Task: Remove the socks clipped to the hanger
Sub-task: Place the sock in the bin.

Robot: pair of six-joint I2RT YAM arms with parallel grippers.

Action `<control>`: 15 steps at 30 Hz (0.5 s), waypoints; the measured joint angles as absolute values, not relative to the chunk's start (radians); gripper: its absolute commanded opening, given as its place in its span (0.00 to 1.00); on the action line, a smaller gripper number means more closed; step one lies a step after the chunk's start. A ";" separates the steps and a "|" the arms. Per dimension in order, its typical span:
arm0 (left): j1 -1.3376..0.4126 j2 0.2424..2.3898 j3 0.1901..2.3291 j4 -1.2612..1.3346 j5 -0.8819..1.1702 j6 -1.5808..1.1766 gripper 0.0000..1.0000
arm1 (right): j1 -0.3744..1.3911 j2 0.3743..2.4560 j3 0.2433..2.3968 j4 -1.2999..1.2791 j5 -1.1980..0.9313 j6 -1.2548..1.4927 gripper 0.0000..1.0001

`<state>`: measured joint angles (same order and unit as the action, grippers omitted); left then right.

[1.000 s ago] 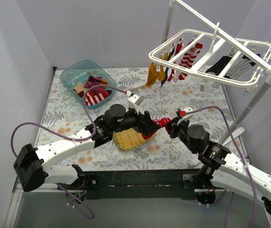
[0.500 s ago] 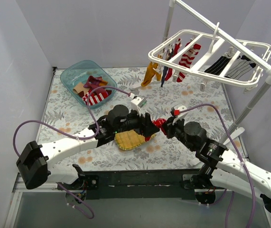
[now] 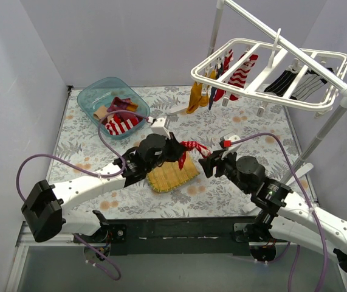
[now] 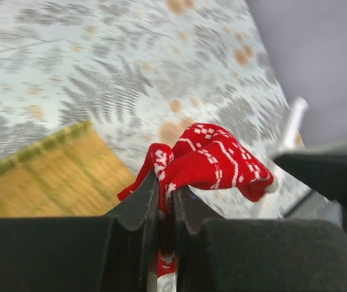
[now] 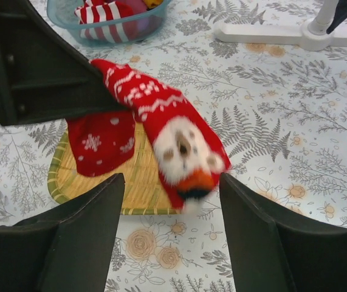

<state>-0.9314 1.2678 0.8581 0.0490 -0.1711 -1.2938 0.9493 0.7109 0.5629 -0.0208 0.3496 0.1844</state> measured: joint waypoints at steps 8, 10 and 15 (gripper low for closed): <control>-0.715 1.302 0.959 -0.080 -0.369 -1.420 0.00 | 0.949 0.649 0.563 -0.065 0.428 0.211 0.74; -0.656 1.324 1.009 -0.088 -0.395 -1.436 0.00 | 0.949 0.638 0.563 -0.079 0.443 0.216 0.74; -0.524 1.406 1.133 -0.090 -0.442 -1.464 0.00 | 0.949 0.616 0.563 -0.116 0.459 0.231 0.74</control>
<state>-0.5243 1.4055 1.1332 -0.0902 -0.4416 -1.4643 0.9493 0.6155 0.5629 -0.1158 0.4587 0.2306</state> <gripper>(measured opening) 0.065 0.734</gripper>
